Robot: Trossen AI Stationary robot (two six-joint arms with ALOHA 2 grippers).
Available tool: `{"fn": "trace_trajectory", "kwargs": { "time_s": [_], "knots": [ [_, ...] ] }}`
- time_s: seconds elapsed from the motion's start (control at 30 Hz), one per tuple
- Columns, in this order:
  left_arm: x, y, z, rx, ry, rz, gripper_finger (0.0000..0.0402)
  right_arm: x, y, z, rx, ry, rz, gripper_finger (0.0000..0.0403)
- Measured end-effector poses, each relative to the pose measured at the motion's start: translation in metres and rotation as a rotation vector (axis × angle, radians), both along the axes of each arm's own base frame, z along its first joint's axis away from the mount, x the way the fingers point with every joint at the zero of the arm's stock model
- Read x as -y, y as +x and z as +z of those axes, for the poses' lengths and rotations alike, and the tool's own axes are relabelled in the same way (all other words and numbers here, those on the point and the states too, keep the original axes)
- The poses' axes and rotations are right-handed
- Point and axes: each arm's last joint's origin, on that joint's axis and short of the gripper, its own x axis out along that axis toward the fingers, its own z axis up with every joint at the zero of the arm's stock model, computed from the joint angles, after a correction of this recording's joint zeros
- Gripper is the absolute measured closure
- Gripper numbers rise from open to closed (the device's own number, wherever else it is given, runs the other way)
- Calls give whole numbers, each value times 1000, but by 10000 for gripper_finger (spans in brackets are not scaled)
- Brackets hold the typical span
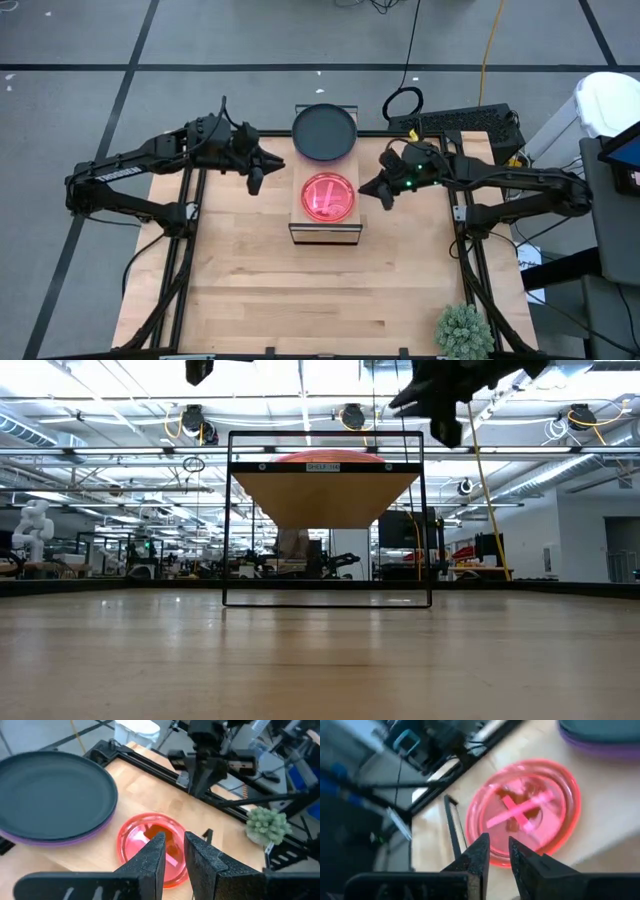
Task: Place and stack plates onto a shelf
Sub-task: Return to Home Position
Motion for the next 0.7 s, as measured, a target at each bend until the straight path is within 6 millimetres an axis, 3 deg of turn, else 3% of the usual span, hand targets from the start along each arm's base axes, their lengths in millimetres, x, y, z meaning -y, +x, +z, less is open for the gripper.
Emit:
{"fn": "trace_trajectory", "kwargs": {
  "time_s": [0.27,0.47,0.7],
  "knots": [
    [3,2,5,36,174,-155,340,-2,-2,18,165,-301,120,399],
    [4,4,10,93,229,-214,394,-9,2,30,296,-558,212,402],
    [4,6,-1,91,306,-269,397,-12,1,32,315,-696,267,402]
  ]
}}
